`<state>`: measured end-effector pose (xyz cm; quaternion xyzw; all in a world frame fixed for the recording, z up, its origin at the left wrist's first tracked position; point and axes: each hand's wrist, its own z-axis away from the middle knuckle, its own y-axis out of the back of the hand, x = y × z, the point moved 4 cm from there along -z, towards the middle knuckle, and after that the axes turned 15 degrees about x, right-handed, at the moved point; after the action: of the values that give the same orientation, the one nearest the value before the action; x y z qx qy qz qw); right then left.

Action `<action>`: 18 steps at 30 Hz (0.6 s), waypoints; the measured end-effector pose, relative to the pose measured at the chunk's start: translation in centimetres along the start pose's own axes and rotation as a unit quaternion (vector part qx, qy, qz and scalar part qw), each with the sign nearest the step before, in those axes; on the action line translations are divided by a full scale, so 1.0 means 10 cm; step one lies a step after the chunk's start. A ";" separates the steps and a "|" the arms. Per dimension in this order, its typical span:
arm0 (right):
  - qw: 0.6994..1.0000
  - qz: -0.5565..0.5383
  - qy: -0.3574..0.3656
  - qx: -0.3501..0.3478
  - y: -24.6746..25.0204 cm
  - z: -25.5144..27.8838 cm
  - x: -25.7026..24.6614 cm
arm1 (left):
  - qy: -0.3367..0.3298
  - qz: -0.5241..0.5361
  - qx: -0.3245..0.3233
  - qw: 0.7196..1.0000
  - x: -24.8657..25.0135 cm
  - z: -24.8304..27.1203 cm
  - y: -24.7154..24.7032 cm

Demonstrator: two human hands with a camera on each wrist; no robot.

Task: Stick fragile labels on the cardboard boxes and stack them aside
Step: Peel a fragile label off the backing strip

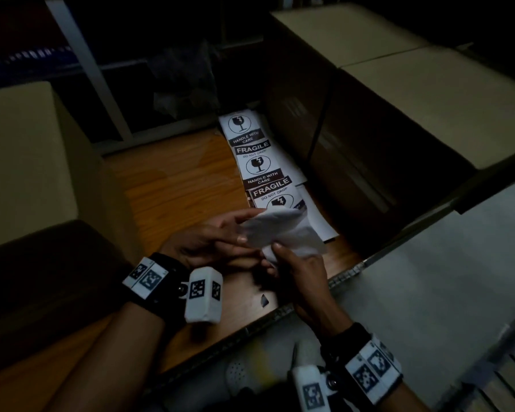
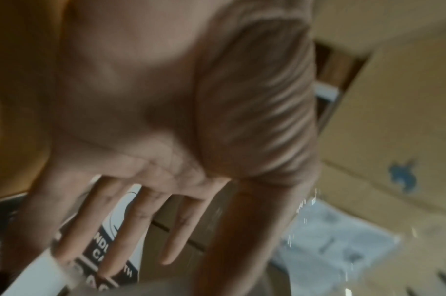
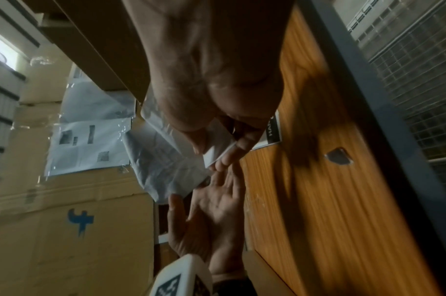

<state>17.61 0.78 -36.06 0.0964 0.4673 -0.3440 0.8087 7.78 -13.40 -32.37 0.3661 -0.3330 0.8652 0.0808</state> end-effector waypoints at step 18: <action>0.964 0.179 -0.169 -0.100 0.40 0.48 0.75 | -0.102 -0.115 0.361 0.920 -1.29 0.34 -0.17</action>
<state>25.92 -2.01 -40.29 0.0375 0.3311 -0.1563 0.9298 19.73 -12.96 -38.64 0.4930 0.0398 0.8691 0.0081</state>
